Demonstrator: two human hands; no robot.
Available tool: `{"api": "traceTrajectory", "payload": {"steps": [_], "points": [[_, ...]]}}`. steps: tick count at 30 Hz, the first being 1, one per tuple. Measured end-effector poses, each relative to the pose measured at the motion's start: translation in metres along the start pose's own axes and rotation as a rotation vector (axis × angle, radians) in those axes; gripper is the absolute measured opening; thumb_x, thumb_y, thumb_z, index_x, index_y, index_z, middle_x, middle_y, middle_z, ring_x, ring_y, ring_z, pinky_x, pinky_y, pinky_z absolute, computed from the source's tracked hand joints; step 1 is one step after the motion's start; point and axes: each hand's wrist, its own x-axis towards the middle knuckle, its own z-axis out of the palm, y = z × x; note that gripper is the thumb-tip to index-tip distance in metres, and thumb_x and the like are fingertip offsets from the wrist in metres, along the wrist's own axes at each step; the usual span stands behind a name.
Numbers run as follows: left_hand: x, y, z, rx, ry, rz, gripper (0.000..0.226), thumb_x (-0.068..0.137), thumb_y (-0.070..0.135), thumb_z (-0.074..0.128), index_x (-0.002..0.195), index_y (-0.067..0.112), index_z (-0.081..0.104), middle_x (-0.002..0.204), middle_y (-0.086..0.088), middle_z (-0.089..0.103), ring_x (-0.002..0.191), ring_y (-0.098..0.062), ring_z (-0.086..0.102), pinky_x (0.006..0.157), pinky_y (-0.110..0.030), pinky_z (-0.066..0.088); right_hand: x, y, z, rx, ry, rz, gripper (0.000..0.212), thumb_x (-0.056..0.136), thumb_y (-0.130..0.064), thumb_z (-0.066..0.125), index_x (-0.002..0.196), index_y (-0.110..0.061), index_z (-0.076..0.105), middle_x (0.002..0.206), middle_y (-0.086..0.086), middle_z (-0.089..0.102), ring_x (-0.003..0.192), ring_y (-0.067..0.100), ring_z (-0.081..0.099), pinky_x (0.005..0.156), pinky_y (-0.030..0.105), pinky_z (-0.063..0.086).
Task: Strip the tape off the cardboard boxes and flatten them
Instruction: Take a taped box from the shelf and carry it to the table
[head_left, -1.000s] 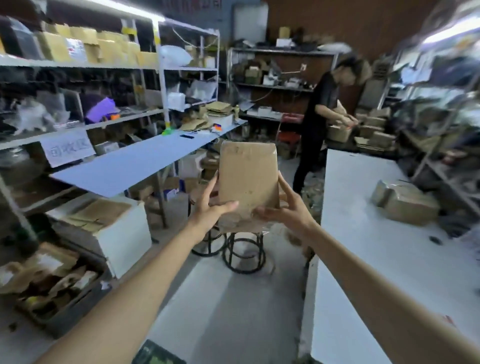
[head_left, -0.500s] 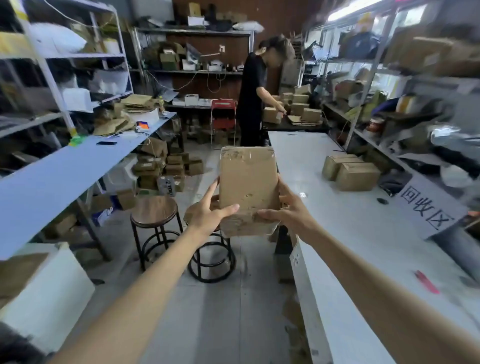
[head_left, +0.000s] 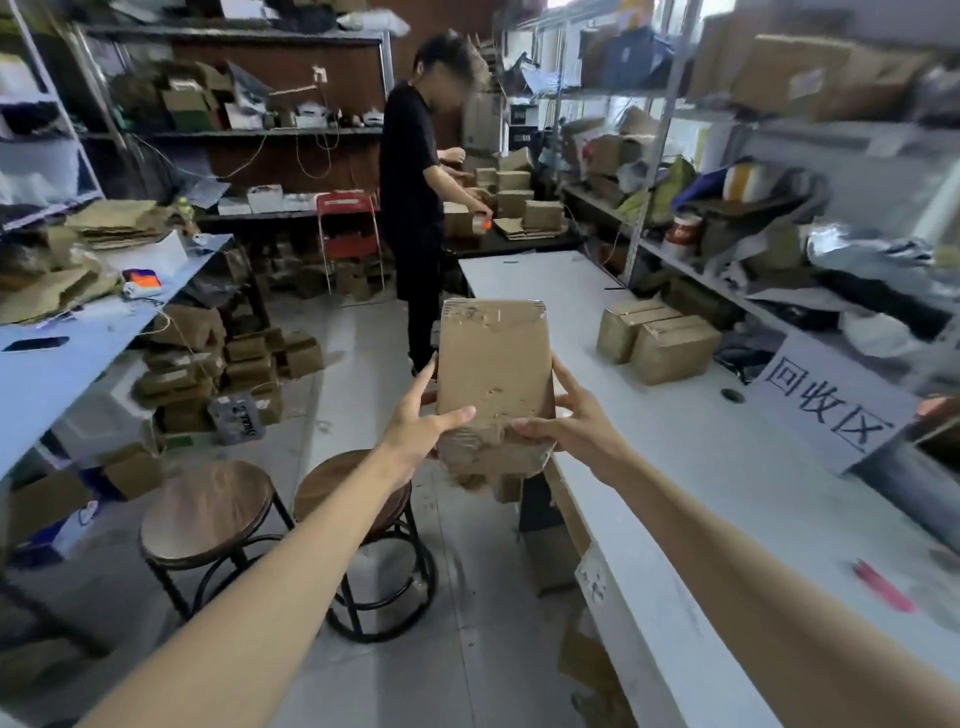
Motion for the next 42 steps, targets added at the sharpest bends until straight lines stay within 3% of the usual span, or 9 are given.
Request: {"api": "traceTrajectory", "payload": {"steps": [3,8,12,15,18,22,26,29,42], "points": [[0.054,0.0,-0.001,0.003,-0.057,-0.003,0.091,0.084,0.012,0.076,0.154,0.036,0.023,0.148,-0.004,0.046,0.127,-0.021,0.051,0.106,-0.035,0.042,0.041,0.006,-0.007,-0.026,0.08,0.038,0.099,0.072,-0.012,0.082,0.146,-0.043,0.023,0.114,-0.002,0.054,0.107,0.013,0.056,0.057,0.016,0.051],[0.157,-0.014,-0.006,0.003,-0.17,0.02,0.091,0.083,0.012,0.076,0.154,0.034,0.024,0.154,0.004,0.032,0.126,-0.007,0.036,0.105,-0.03,0.033,0.118,0.023,-0.015,-0.042,0.191,0.093,0.098,0.073,-0.012,0.081,0.147,-0.042,0.023,0.113,-0.001,0.054,0.101,0.01,0.056,0.054,0.014,0.05],[0.245,-0.017,-0.016,0.004,-0.251,0.008,0.093,0.081,0.015,0.079,0.154,0.034,0.025,0.153,0.001,0.037,0.132,-0.016,0.042,0.113,-0.041,0.037,0.185,0.025,-0.018,-0.061,0.255,0.113,0.098,0.074,-0.012,0.08,0.147,-0.043,0.023,0.121,0.002,0.053,0.107,0.012,0.055,0.063,0.024,0.056],[0.309,-0.014,-0.013,-0.025,-0.326,0.005,0.091,0.079,0.013,0.08,0.151,0.037,0.03,0.136,0.004,0.05,0.113,-0.007,0.057,0.086,-0.021,0.054,0.228,0.031,-0.024,-0.09,0.385,0.112,0.103,0.072,-0.013,0.082,0.148,-0.042,0.02,0.129,0.002,0.052,0.116,0.016,0.052,0.086,0.042,0.056],[0.361,-0.016,0.002,-0.018,-0.428,-0.028,0.09,0.08,0.012,0.079,0.149,0.045,0.03,0.12,0.008,0.054,0.099,-0.004,0.059,0.063,-0.013,0.053,0.263,0.047,-0.039,-0.062,0.487,0.134,0.105,0.07,-0.012,0.083,0.148,-0.044,0.021,0.13,0.002,0.052,0.119,0.017,0.051,0.089,0.047,0.054],[0.421,-0.023,0.025,-0.009,-0.503,-0.059,0.089,0.082,0.013,0.078,0.149,0.045,0.029,0.13,-0.006,0.054,0.111,-0.023,0.061,0.086,-0.036,0.057,0.305,0.07,-0.065,-0.089,0.548,0.156,0.108,0.067,-0.016,0.085,0.148,-0.043,0.02,0.135,-0.004,0.047,0.114,0.008,0.051,0.09,0.043,0.055],[0.482,-0.027,0.056,0.044,-0.579,-0.059,0.088,0.084,0.016,0.076,0.151,0.044,0.027,0.132,-0.007,0.051,0.106,-0.016,0.058,0.069,-0.025,0.055,0.351,0.093,-0.103,-0.077,0.59,0.163,0.107,0.065,-0.013,0.085,0.148,-0.042,0.023,0.128,-0.003,0.054,0.111,0.016,0.056,0.088,0.042,0.056],[0.522,-0.032,0.076,0.063,-0.592,-0.069,0.087,0.085,0.02,0.075,0.151,0.045,0.025,0.133,-0.006,0.05,0.108,-0.019,0.057,0.07,-0.035,0.054,0.384,0.103,-0.13,-0.082,0.602,0.168,0.103,0.065,-0.011,0.085,0.145,-0.043,0.027,0.122,-0.003,0.057,0.105,0.013,0.059,0.084,0.038,0.057],[0.635,-0.059,0.147,0.136,-0.781,-0.114,0.084,0.085,0.022,0.075,0.15,0.046,0.026,0.136,-0.006,0.049,0.117,-0.026,0.055,0.075,-0.04,0.055,0.448,0.156,-0.181,-0.004,0.785,0.273,0.108,0.067,-0.008,0.084,0.149,-0.04,0.021,0.127,-0.002,0.056,0.113,0.018,0.055,0.09,0.043,0.054]]}}
